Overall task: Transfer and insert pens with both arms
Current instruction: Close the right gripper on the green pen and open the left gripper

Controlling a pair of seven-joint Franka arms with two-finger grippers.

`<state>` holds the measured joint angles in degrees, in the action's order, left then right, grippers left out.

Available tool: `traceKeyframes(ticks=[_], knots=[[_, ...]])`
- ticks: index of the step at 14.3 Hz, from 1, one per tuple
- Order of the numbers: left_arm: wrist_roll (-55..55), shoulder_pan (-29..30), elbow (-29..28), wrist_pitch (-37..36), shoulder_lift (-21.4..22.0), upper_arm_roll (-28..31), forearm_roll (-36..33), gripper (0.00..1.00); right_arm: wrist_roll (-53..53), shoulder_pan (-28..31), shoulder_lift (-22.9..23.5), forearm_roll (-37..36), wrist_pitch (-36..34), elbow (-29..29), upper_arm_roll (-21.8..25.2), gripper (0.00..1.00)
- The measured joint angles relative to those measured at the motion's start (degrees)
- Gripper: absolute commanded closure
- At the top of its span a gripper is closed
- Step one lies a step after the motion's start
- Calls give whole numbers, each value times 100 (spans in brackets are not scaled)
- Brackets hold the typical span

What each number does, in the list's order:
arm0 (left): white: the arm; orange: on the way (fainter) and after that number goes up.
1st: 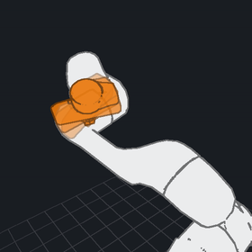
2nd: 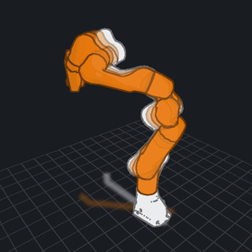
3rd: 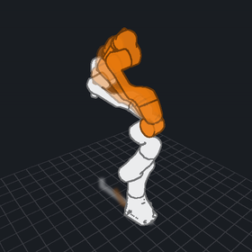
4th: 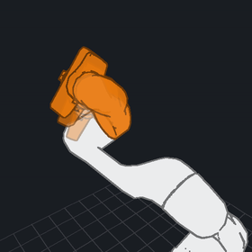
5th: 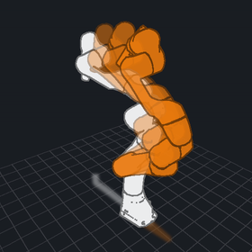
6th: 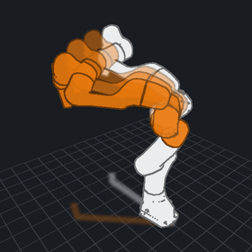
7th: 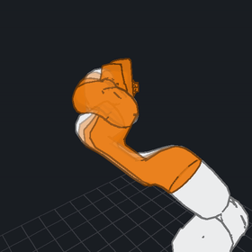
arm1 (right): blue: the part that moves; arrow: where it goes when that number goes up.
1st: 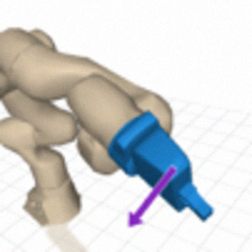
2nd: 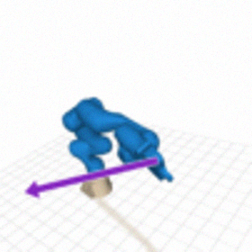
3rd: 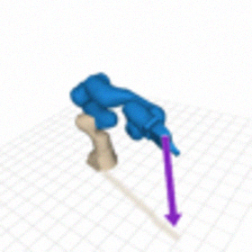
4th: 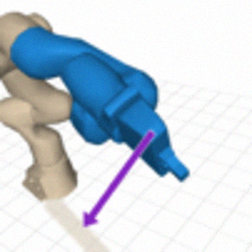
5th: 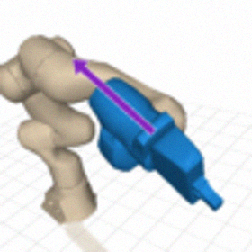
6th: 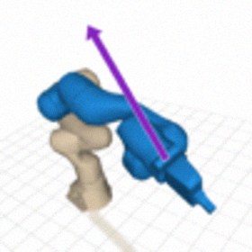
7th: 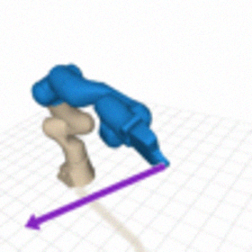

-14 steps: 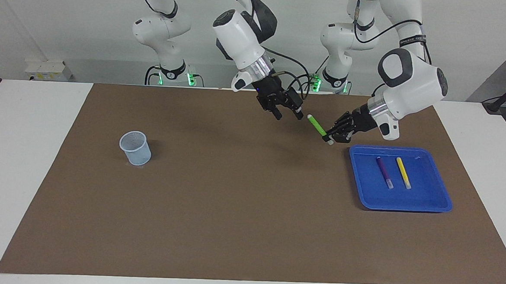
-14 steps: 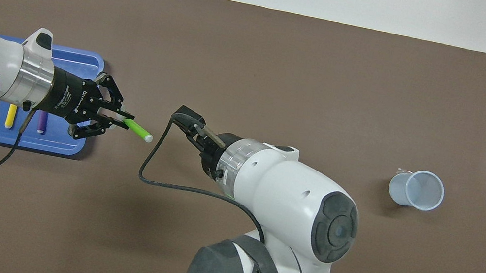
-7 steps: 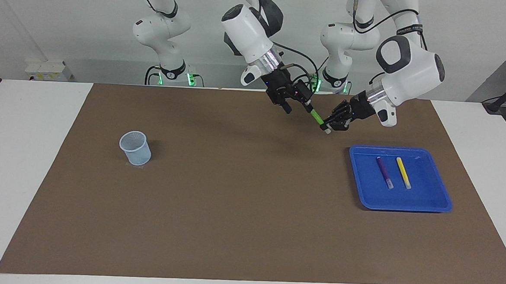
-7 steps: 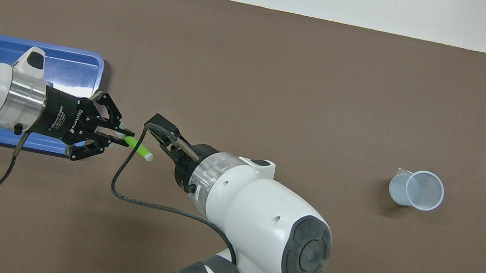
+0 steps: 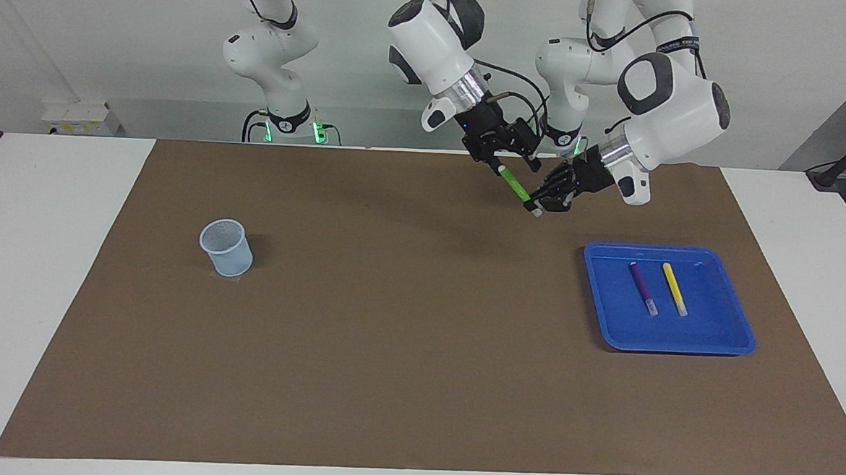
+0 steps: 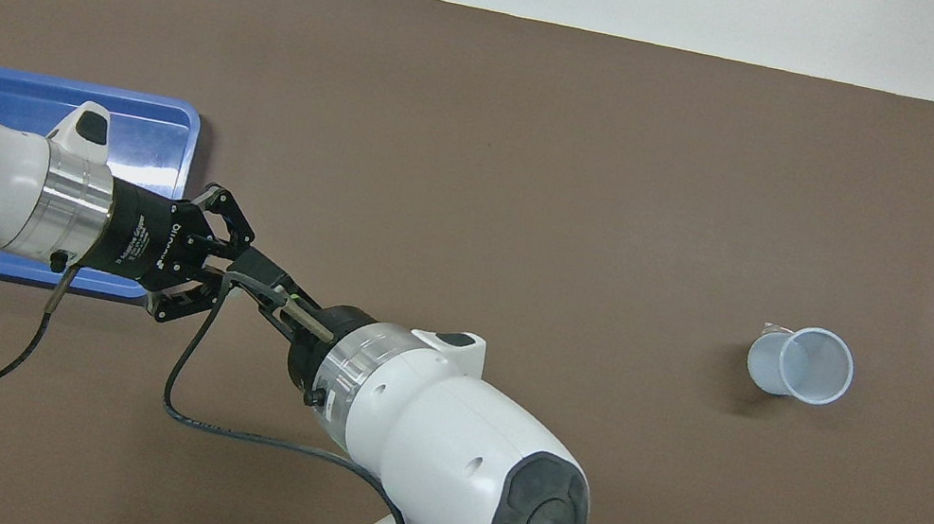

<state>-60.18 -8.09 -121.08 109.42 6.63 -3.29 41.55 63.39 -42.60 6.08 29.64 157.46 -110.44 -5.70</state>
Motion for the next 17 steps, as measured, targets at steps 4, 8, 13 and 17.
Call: traceKeyframes(ticks=[4, 8, 13, 17], knots=[[-23, -2, 0, 5, 0, 0, 1, 100, 0, 3, 4, 0, 0, 0, 11, 16], [-44, -3, 0, 13, 2, 0, 1, 100, -30, 22, 16, 0, 0, -1, 24, 43], [-62, -2, 0, 81, 19, 27, 4, 100, -97, 34, 32, 0, -6, -46, 31, 60], [-84, -5, 0, 81, 24, 12, 15, 100, -144, 94, 37, 0, -6, -48, 33, 72]])
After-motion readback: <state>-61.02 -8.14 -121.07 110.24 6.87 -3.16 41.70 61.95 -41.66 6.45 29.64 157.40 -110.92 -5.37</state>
